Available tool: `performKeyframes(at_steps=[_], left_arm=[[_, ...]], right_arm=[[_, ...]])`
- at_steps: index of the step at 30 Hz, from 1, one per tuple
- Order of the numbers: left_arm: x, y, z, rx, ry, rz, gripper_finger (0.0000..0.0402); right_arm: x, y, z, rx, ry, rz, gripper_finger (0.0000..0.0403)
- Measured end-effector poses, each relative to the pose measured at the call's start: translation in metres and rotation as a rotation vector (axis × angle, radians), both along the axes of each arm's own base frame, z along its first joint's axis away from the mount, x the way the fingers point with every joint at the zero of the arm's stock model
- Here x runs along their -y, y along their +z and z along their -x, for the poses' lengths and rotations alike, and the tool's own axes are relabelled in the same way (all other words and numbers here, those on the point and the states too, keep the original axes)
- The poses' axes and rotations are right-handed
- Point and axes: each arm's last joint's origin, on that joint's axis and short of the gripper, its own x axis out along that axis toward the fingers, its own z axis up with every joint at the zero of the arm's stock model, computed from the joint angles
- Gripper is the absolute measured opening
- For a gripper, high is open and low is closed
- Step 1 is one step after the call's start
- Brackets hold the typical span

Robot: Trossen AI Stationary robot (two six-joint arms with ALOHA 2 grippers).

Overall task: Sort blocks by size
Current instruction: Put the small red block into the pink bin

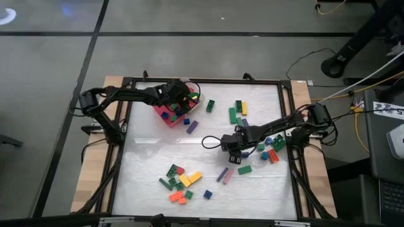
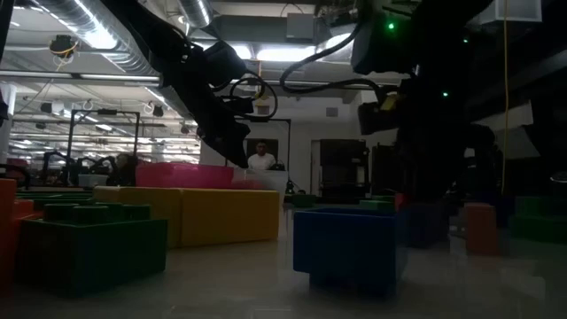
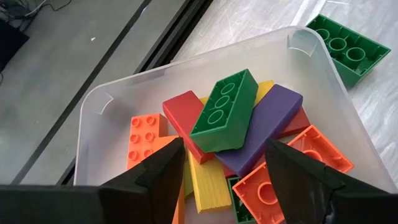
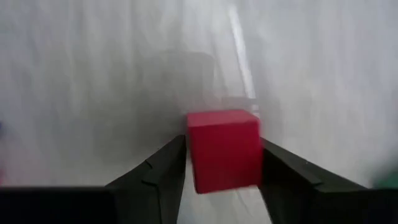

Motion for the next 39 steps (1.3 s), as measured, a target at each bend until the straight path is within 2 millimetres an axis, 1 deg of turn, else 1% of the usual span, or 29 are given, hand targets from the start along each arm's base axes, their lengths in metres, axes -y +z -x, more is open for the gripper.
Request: performKeyframes(at_steps=[2, 6, 11, 13, 16, 19, 24, 27, 30, 32, 35, 39], left_arm=[[0.000, 0.000, 0.000, 0.000, 0.000, 0.000, 0.0210], [0.000, 0.000, 0.000, 0.007, 0.008, 0.005, 0.0210], [0.001, 0.000, -0.001, 0.002, -0.002, 0.002, 0.0210], [0.004, 0.001, -0.001, -0.012, -0.026, -0.010, 0.0210], [0.011, 0.009, 0.001, -0.022, -0.059, -0.021, 0.0210], [0.022, 0.021, 0.007, -0.035, -0.078, -0.011, 0.0210], [0.046, 0.047, 0.029, -0.040, -0.061, 0.050, 0.0210], [0.067, 0.060, 0.046, -0.049, -0.043, 0.120, 0.0210], [0.087, 0.069, 0.063, -0.068, -0.022, 0.190, 0.0210], [0.100, 0.073, 0.073, -0.075, 0.002, 0.237, 0.0210], [0.118, 0.078, 0.084, -0.058, 0.034, 0.294, 0.0210], [0.139, 0.081, 0.089, -0.035, 0.035, 0.349, 0.0210]], right_arm=[[0.000, -0.002, -0.001, 0.016, 0.043, -0.005, 0.0179], [-0.001, -0.003, -0.001, 0.022, 0.068, -0.008, 0.0176], [-0.001, -0.002, -0.002, 0.036, 0.069, -0.011, 0.0132], [-0.001, -0.002, -0.003, 0.048, 0.070, -0.013, 0.0132], [0.000, 0.000, -0.009, 0.104, 0.109, -0.009, 0.0132], [0.005, 0.008, -0.022, 0.198, 0.162, 0.014, 0.0132], [0.026, 0.031, -0.051, 0.459, 0.226, 0.094, 0.0132], [0.045, 0.044, -0.065, 0.639, 0.239, 0.167, 0.0132], [0.067, 0.052, -0.078, 0.810, 0.214, 0.213, 0.0132], [0.081, 0.054, -0.088, 0.941, 0.205, 0.210, 0.0133], [0.100, 0.047, -0.100, 1.086, 0.219, 0.195, 0.0134], [0.119, 0.035, -0.125, 1.168, 0.212, 0.211, 0.0135]])
